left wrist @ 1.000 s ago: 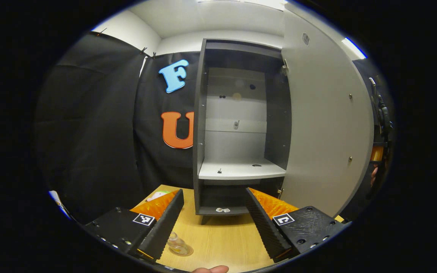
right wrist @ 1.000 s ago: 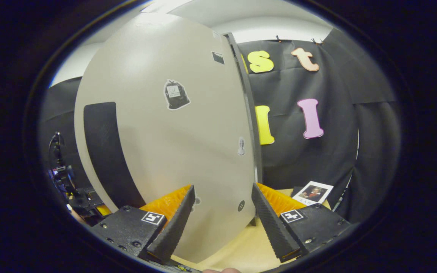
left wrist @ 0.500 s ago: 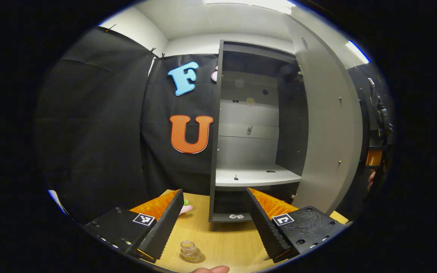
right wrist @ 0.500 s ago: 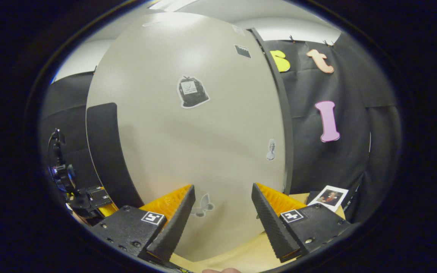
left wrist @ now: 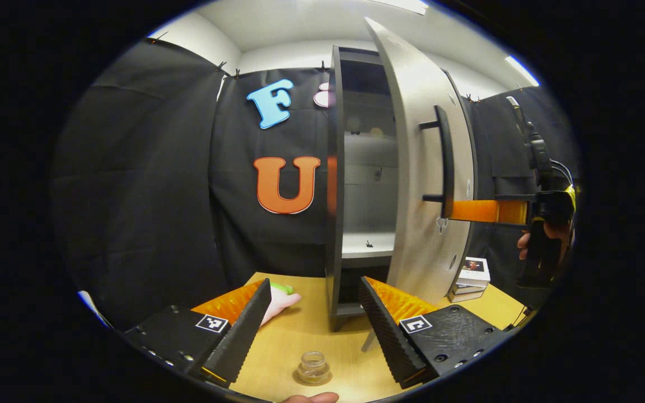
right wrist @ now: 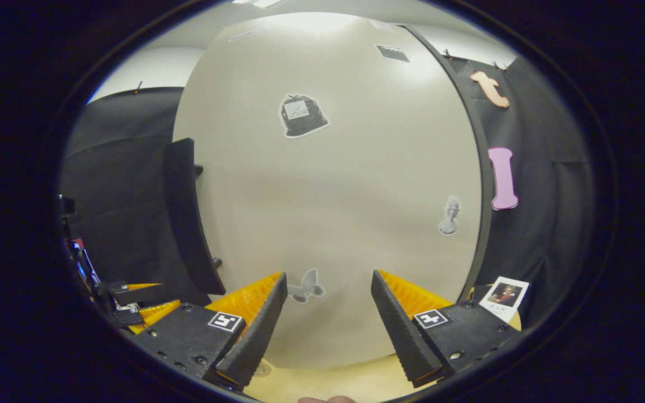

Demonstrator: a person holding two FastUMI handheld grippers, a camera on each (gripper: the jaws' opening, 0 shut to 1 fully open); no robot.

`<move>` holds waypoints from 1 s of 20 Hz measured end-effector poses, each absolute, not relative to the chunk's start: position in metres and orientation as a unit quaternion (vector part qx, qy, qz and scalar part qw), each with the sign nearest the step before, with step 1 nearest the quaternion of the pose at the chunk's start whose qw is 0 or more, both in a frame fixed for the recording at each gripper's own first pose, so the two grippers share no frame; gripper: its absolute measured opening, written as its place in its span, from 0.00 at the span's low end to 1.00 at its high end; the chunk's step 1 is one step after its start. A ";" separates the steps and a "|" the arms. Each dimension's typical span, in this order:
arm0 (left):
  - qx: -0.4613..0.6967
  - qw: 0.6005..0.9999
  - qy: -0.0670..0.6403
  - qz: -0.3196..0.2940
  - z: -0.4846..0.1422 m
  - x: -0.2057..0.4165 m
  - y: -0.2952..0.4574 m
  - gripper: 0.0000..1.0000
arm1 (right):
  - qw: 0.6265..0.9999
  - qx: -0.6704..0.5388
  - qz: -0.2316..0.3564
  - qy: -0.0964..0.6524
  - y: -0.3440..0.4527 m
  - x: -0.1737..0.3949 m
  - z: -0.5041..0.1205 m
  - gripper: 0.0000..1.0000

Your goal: Open the cabinet door with the right hand, grasp the bottle in the cabinet with the left hand and place it on the coaster, then close the cabinet door with the right hand.

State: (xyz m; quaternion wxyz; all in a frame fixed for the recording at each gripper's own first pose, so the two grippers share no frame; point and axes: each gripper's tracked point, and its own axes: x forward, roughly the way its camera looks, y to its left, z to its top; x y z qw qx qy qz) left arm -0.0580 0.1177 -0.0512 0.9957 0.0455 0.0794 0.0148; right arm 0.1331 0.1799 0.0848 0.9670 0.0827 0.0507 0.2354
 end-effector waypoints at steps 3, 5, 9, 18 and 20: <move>0.050 0.994 0.083 0.043 -0.049 -0.060 0.125 0.95 | 0.966 0.080 0.242 0.052 0.189 0.152 0.087 0.97; 0.036 0.994 0.089 0.056 -0.048 -0.065 0.119 0.95 | 0.965 0.087 0.242 0.048 0.191 0.154 0.084 0.96; 0.044 0.993 0.100 0.033 -0.046 -0.072 0.085 0.95 | 0.962 0.088 0.254 0.050 0.190 0.155 0.086 0.96; 0.059 0.993 0.085 0.053 -0.033 -0.079 0.080 0.96 | 0.956 0.080 0.274 0.070 0.187 0.161 0.087 0.91; 0.044 0.994 0.090 0.053 -0.037 -0.078 0.076 0.96 | 0.954 0.081 0.278 0.081 0.187 0.159 0.083 0.91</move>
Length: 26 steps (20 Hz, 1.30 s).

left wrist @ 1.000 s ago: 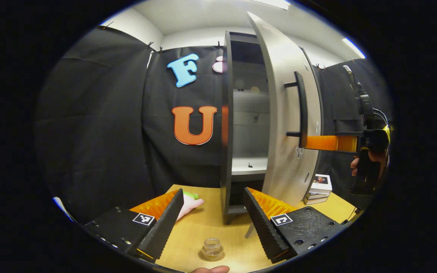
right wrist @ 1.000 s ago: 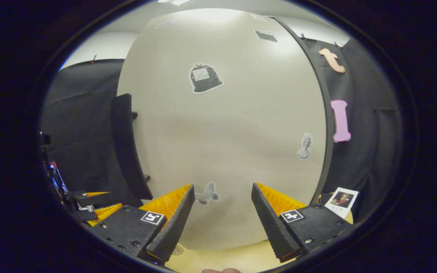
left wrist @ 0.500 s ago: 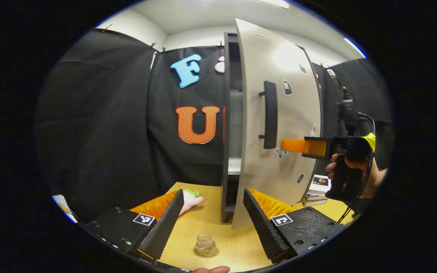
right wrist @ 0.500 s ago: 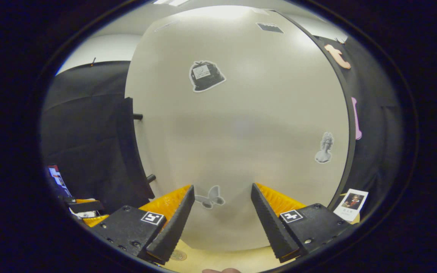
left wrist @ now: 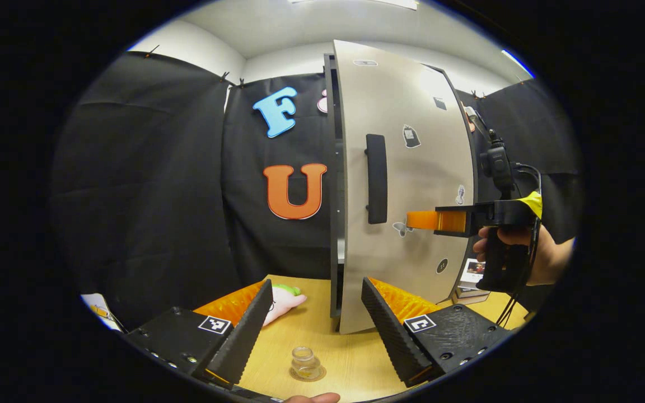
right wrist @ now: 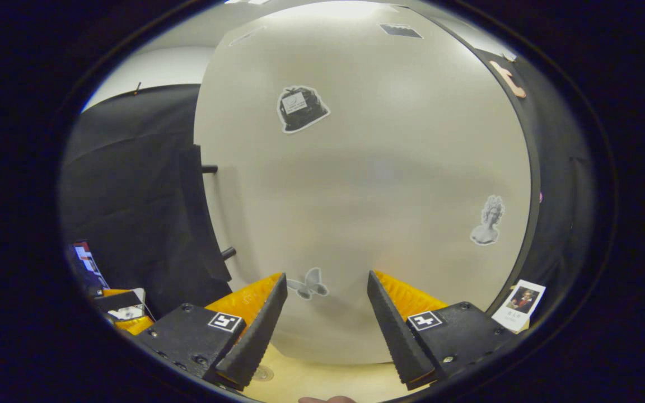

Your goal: Open the cabinet door with the right hand, grasp the bottle in the cabinet with the left hand and place it on the coaster, then close the cabinet door with the right hand.

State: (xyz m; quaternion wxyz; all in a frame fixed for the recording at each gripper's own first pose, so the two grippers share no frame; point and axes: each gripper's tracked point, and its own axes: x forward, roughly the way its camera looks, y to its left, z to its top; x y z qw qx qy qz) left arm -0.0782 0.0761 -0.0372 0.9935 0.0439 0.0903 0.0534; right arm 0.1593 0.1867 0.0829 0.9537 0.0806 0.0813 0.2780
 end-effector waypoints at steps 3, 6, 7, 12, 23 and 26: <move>0.036 0.995 0.089 0.042 -0.035 -0.072 0.062 0.97 | 0.956 0.085 0.271 0.077 0.173 0.155 0.083 0.93; 0.044 0.996 0.077 0.025 -0.029 -0.052 0.048 0.97 | 0.960 0.094 0.249 0.087 0.150 0.145 0.071 0.93; 0.042 0.996 0.074 0.016 -0.028 -0.043 0.042 0.97 | 0.963 0.097 0.233 0.095 0.141 0.145 0.064 0.93; 0.043 0.996 0.071 -0.021 -0.031 -0.003 0.018 0.97 | 0.982 0.104 0.085 0.133 0.086 0.150 0.026 0.94; 0.026 0.997 0.069 -0.030 -0.031 0.024 0.012 0.97 | 0.995 0.051 0.088 0.005 0.119 0.138 0.064 0.96; 0.015 0.997 0.072 -0.023 -0.032 0.015 0.008 0.97 | 0.993 0.073 0.093 0.021 0.125 0.144 0.062 1.00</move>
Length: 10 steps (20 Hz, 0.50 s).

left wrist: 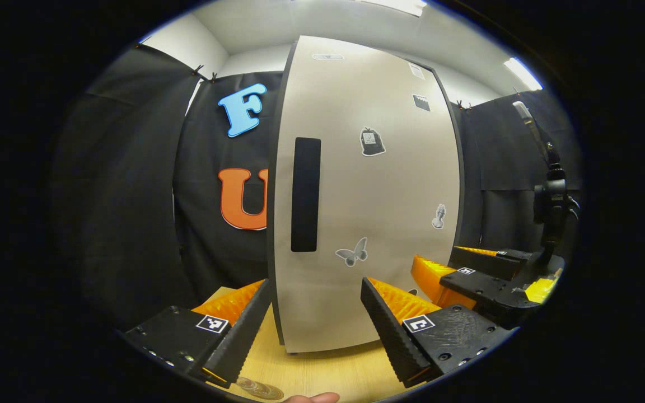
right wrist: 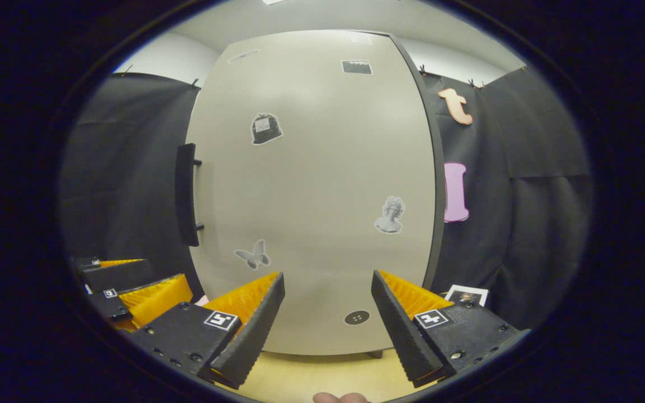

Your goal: Open the cabinet door with the right hand, grasp the bottle in the cabinet with the left hand and place it on the coaster, then close the cabinet door with the right hand.

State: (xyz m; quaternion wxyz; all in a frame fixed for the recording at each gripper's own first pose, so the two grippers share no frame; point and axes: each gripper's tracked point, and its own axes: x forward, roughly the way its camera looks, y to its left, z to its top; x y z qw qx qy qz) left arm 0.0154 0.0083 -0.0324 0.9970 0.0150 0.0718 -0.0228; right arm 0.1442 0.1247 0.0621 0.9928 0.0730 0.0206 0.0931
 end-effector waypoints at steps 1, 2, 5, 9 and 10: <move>0.008 0.997 0.071 -0.020 -0.031 0.013 0.008 0.97 | 0.992 0.074 0.099 0.025 0.128 0.144 0.063 1.00; 0.003 0.998 0.066 -0.017 -0.029 0.012 0.008 0.97 | 0.992 0.071 0.104 0.028 0.130 0.145 0.063 1.00; -0.007 0.998 0.063 -0.006 -0.026 0.010 0.015 0.97 | 0.991 0.068 0.115 0.023 0.140 0.144 0.066 1.00; -0.018 0.998 0.067 0.005 -0.027 0.008 0.024 0.95 | 0.989 0.063 0.131 0.028 0.152 0.142 0.062 1.00; -0.015 0.998 0.065 0.004 -0.025 0.007 0.024 0.95 | 0.989 0.062 0.133 0.029 0.154 0.141 0.061 1.00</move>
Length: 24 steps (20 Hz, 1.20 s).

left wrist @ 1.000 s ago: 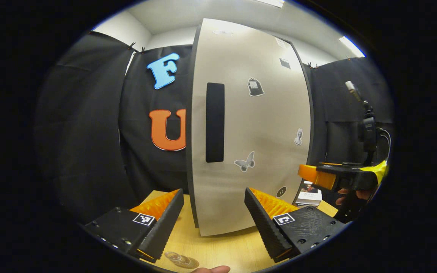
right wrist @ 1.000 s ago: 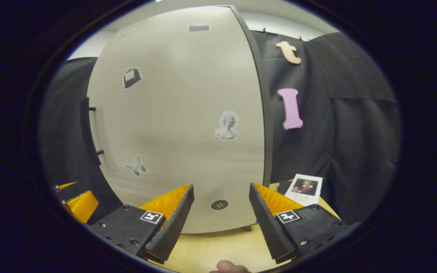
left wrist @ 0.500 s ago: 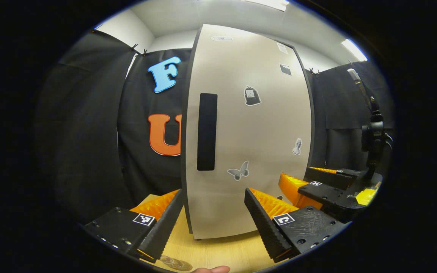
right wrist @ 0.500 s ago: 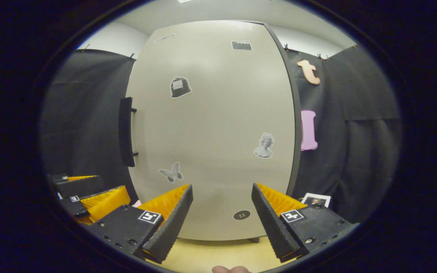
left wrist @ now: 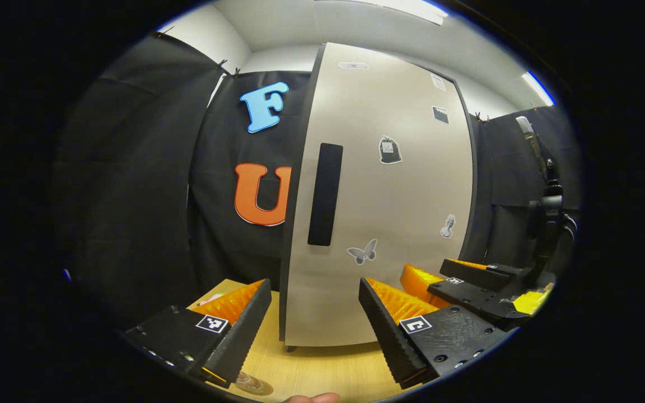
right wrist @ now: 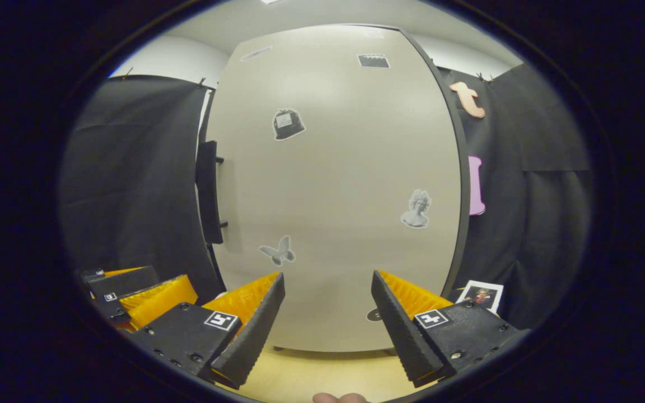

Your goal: Open the cabinet door with the right hand, grasp the bottle in the cabinet with the left hand and place it on the coaster, then close the cabinet door with the right hand.

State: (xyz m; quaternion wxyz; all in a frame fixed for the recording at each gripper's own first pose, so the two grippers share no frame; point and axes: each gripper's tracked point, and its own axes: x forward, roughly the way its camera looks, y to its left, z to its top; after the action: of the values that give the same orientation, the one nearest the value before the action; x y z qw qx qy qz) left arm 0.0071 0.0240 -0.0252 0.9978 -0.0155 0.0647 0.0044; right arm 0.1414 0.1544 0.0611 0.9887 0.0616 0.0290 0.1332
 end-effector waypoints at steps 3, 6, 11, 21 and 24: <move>-0.001 0.998 0.065 -0.002 -0.026 0.006 0.022 0.95 | 0.986 0.072 0.146 0.032 0.164 0.139 0.059 1.00; 0.009 0.998 0.064 0.000 -0.022 0.005 0.025 0.95 | 0.985 0.073 0.150 0.036 0.162 0.135 0.055 0.96; 0.011 1.000 0.021 0.020 0.003 0.003 0.039 0.95 | 0.989 0.086 0.121 0.011 0.138 0.126 0.064 0.95; -0.032 0.998 0.047 0.028 -0.020 0.023 0.038 0.95 | 0.995 0.056 0.081 0.005 0.108 0.115 0.063 0.95; -0.021 0.998 0.048 0.033 -0.020 0.033 0.030 0.95 | 0.998 0.035 0.059 -0.004 0.097 0.115 0.067 0.95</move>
State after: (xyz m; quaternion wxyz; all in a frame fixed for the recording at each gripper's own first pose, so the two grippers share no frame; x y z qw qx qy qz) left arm 0.0333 0.0296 -0.0205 0.9981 -0.0210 0.0476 0.0329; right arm 0.1148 0.0968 0.0669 0.9976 0.0354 -0.0042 0.0593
